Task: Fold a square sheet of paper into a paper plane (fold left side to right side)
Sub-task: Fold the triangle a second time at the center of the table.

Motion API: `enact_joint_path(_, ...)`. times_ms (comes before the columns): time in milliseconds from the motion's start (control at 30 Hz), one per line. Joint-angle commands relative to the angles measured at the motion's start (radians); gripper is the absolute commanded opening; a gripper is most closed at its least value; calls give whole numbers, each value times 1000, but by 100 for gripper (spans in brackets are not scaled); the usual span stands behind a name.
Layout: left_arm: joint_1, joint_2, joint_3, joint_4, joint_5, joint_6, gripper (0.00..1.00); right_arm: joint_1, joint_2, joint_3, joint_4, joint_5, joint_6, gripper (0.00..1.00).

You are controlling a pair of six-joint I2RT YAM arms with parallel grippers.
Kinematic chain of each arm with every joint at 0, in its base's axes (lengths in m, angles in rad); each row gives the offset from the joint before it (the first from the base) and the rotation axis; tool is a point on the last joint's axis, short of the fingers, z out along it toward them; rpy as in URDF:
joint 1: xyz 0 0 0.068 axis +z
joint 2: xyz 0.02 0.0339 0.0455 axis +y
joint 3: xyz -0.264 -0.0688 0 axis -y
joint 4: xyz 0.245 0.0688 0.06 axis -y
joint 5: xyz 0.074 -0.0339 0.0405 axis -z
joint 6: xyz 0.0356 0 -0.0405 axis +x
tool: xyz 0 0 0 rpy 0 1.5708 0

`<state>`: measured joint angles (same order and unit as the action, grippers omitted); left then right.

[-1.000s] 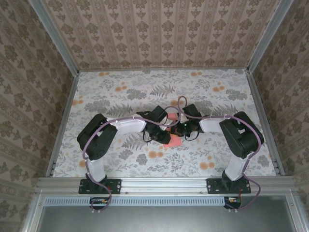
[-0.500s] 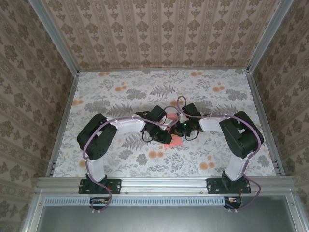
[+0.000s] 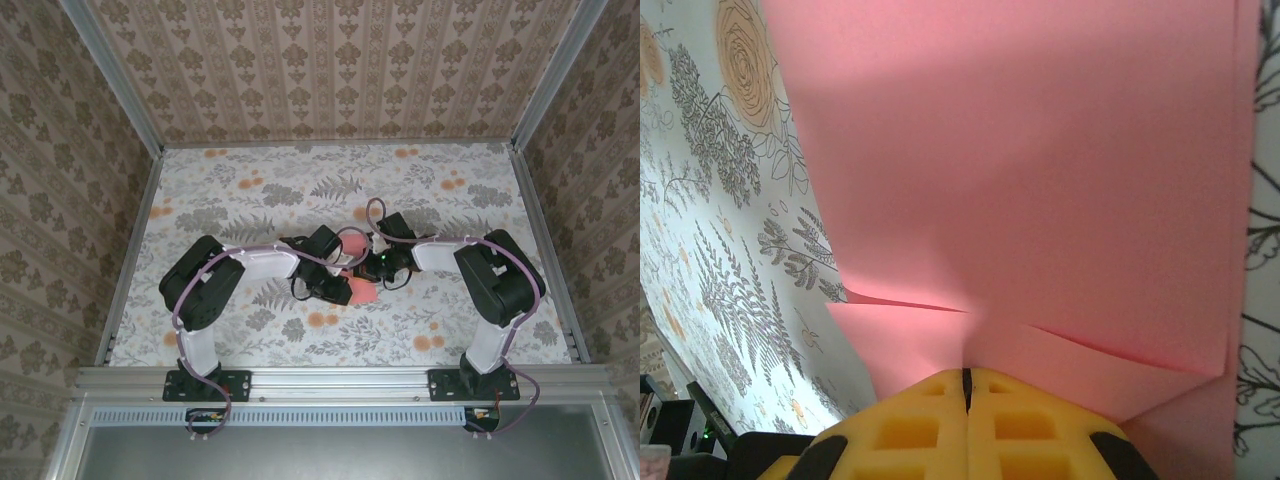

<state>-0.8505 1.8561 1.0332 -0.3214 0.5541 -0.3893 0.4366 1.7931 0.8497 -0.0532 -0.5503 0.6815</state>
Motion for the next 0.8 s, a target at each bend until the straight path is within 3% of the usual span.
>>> enact_joint_path(0, -1, -6, -20, -28, -19, -6, 16, 2, 49, -8, -77, 74, 6, 0)
enact_joint_path(533, 29, -112, -147, 19, -16, -51, 16, -7, 48, -3, -80, 70, -6, 0)
enact_joint_path(767, 54, -173, -112, 24, 17, -46, 17, -6, 44, 5, -70, 58, -2, 0)
